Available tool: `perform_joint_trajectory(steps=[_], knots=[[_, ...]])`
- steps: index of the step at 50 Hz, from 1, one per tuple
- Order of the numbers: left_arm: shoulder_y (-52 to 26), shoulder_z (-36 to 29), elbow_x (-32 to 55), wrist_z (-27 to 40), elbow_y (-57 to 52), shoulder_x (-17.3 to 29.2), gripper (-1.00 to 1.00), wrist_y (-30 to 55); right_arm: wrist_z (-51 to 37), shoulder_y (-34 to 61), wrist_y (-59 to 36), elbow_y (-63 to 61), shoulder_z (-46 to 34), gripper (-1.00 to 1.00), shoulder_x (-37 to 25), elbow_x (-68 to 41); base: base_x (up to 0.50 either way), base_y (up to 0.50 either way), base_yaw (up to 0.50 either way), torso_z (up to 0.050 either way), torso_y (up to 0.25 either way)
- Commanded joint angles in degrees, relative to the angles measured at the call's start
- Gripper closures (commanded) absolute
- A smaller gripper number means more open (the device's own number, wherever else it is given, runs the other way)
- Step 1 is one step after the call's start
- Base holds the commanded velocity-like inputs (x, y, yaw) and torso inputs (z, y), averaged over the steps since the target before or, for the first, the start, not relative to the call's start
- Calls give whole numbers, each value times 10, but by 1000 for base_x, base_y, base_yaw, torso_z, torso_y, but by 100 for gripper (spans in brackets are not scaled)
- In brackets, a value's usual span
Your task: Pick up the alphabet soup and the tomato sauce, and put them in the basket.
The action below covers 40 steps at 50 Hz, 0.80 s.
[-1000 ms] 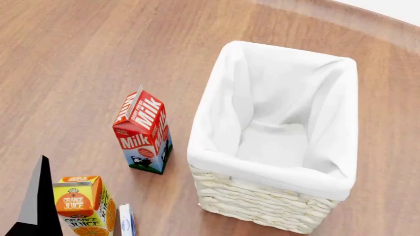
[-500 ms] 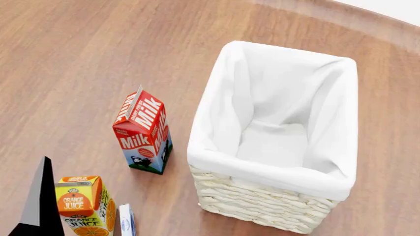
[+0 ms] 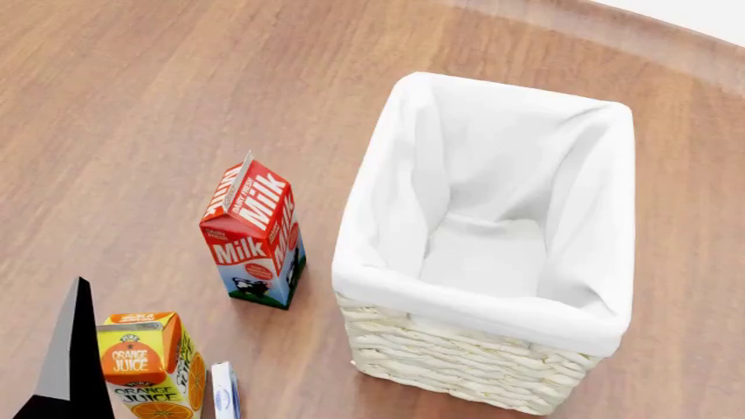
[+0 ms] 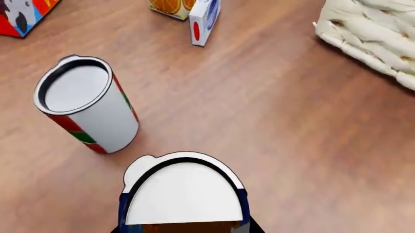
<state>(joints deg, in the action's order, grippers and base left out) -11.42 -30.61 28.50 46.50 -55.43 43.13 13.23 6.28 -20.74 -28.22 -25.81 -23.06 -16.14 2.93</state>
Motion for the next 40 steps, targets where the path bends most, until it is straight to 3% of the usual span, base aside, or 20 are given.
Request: perform_joint_trajectory(steps=[1, 20, 32, 34, 37, 40], knots=[[-1, -2, -1, 0, 2, 1, -100, -3, -9, -33, 20, -47, 50, 100, -5, -33, 0, 0, 0, 0, 0], [0, -1, 1, 4, 1, 6, -100, -6, -29, -57, -35, -187, 142, 100, -27, -82, 0, 0, 0, 0, 0], [3, 6, 7, 8, 1, 14, -100, -13, -35, 24, -218, -338, 224, 100, -45, -139, 0, 0, 0, 0, 0], [5, 7, 6, 6, 6, 14, -100, -17, -72, 42, -225, -342, 231, 100, -74, -186, 0, 0, 0, 0, 0], [2, 7, 9, 9, 1, 15, -100, -12, -246, 80, -196, -342, 214, 100, -204, -370, 0, 0, 0, 0, 0], [2, 6, 8, 9, 2, 14, -100, -13, -347, 113, -157, -341, 190, 100, -289, -473, 0, 0, 1, 0, 0]])
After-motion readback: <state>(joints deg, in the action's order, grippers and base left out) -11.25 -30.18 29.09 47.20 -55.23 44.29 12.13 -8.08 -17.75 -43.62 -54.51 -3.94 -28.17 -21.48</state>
